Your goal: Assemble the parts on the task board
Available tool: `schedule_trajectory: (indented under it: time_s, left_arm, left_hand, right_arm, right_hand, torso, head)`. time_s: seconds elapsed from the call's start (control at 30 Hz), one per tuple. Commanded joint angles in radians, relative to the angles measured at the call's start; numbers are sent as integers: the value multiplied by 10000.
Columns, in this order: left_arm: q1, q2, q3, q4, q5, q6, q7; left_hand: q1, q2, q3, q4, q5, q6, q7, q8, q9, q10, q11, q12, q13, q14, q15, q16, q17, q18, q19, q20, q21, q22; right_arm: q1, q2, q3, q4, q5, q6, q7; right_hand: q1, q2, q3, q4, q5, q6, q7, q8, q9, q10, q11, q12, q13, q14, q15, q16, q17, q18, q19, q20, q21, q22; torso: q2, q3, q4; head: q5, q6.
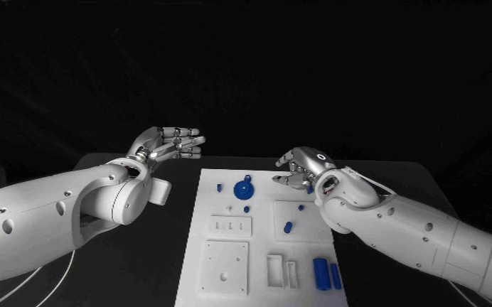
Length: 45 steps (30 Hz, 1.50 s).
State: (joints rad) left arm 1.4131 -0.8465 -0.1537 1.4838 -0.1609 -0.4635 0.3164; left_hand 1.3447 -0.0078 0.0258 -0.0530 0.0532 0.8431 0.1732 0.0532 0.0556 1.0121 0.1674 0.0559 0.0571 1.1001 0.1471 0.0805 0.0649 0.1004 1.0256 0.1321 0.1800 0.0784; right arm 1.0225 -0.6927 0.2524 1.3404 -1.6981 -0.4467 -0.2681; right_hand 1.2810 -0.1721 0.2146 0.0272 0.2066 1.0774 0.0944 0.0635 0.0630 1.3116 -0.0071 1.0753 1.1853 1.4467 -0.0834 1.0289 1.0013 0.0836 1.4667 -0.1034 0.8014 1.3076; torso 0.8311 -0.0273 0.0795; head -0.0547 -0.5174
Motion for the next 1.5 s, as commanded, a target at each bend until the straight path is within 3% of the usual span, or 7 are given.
schedule_trajectory:
  time_s: [0.03,0.17,0.27,0.57,0.9,1.0,1.5]
  left_arm:
    - [4,-9,8,-30,-44,205,117]
    - [0,-12,8,-97,-73,343,135]
    - [-16,-11,7,-136,-126,458,153]
    - [-70,46,8,-265,-176,575,149]
    - [-124,79,8,-372,-182,607,148]
    - [-133,85,8,-386,-182,615,143]
    - [-148,114,9,-436,-183,632,131]
  left_hand:
    - [7,73,32,-64,-4,-27,-7,26,4,6,-28,56,13,-39,-34,12,-4,-19,-56,-14,43,-11]
    - [14,118,21,-80,-4,40,-21,31,8,155,-72,62,12,43,-68,44,-2,-24,-27,-39,61,-5]
    - [19,195,-4,-104,-3,168,-48,37,14,420,-149,65,12,184,-130,101,-1,-52,14,-89,83,1]
    - [-5,272,-113,-160,-3,196,-54,38,16,501,-173,56,13,256,-162,96,-3,-135,41,-153,80,-12]
    - [-1,276,-140,-179,-4,197,-48,38,16,409,-147,58,14,214,-142,67,-2,-134,20,-138,54,-21]
    - [-3,267,-146,-180,-3,173,-47,34,14,391,-141,58,14,208,-138,64,-2,-133,19,-135,50,-22]
    - [2,272,-148,-183,-4,171,-43,36,15,375,-136,61,15,198,-134,63,-2,-128,15,-127,38,-22]
  right_arm:
    - [-14,-458,198,114,1867,78,1698]
    - [-15,-970,383,-82,2761,625,2627]
    - [-22,-1173,443,-397,3157,984,3120]
    - [-67,-1307,494,-1415,3408,1634,3795]
    - [-307,-1040,498,-2181,3295,1958,4019]
    - [-361,-958,497,-2313,3299,1984,4054]
    - [-619,-453,496,-2849,3299,2125,4140]
  right_hand:
    - [184,108,81,-531,279,22,24,-15,-2,-64,-1,-31,-19,-29,53,-73,-18,-42,515,50,-53,962]
    - [300,249,-161,-1233,907,27,50,-16,-3,-152,25,-105,-69,-56,71,-126,4,-67,459,67,-116,961]
    - [463,361,-389,-1568,1015,16,81,-14,-2,-237,43,-169,-109,-96,79,-230,-45,-63,388,71,-336,919]
    - [472,589,-551,-2268,1455,-26,72,-18,-3,-331,25,-191,-162,-119,89,-281,20,-49,343,82,-368,929]
    - [439,624,-549,-2615,1727,-277,154,-12,-1,-393,61,-249,-221,-128,117,-318,53,-19,317,97,-359,927]
    - [453,658,-615,-2679,1738,-309,158,-17,-2,-409,65,-255,-235,-134,130,-326,63,10,314,123,-340,931]
    - [394,719,-679,-2697,1796,-300,160,-16,-2,-402,67,-213,-212,-121,130,-290,109,21,316,126,-296,937]
  torso:
    - [-27,68,-133]
    - [-40,135,-244]
    - [-43,194,-310]
    - [-42,310,-360]
    - [-25,315,-339]
    - [-32,291,-326]
    - [-43,277,-323]
  head:
    - [-2,56]
    - [33,111]
    - [1,151]
    - [22,176]
    - [47,72]
    - [35,44]
    - [62,-45]
